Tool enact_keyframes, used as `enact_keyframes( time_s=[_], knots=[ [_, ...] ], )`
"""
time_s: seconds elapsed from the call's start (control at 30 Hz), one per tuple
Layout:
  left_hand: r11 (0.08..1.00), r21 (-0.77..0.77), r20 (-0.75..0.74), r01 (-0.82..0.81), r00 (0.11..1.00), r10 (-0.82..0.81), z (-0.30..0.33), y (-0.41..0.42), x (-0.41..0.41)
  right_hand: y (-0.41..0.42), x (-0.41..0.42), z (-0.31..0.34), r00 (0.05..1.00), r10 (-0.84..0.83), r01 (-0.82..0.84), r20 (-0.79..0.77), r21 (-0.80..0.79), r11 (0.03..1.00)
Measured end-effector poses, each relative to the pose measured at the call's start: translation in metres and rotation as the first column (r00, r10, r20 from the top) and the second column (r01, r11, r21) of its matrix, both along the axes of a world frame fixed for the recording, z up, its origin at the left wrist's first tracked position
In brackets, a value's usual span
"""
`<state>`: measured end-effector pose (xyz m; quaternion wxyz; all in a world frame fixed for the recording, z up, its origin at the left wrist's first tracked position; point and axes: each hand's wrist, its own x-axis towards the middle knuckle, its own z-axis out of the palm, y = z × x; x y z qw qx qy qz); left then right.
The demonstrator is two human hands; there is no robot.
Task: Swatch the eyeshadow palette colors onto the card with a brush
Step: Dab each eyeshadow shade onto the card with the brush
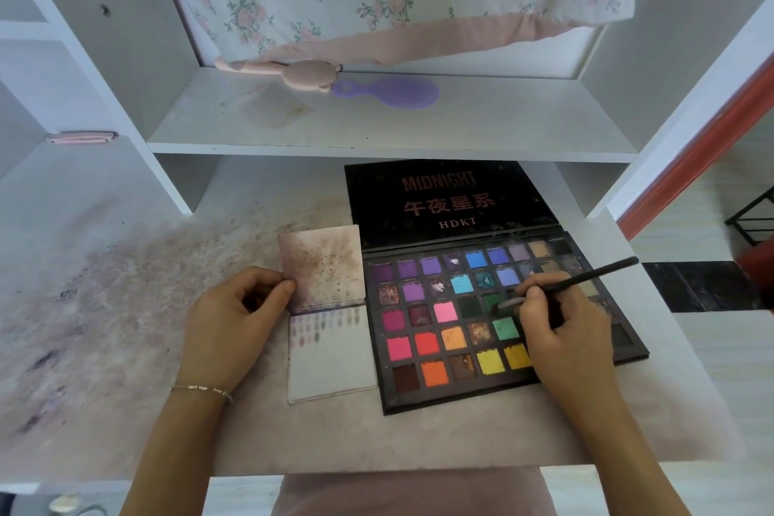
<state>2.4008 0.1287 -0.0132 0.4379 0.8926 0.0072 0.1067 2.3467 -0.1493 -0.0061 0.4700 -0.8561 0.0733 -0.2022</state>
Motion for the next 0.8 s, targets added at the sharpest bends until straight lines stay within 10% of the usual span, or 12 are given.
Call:
enact_keyframes(
  time_s=[0.23,0.8],
  knots=[
    [1.0,0.005,-0.006,-0.001,1.0,0.001,0.001,-0.002,0.001,0.048,0.0,0.01,0.98,0.197,-0.196,0.017,0.213,0.957],
    [0.999,-0.033,-0.004,0.007,1.0,-0.007,-0.002,0.002,0.002,0.102,0.016,0.006,0.874,0.454,-0.443,-0.172,0.103,0.891]
  ],
)
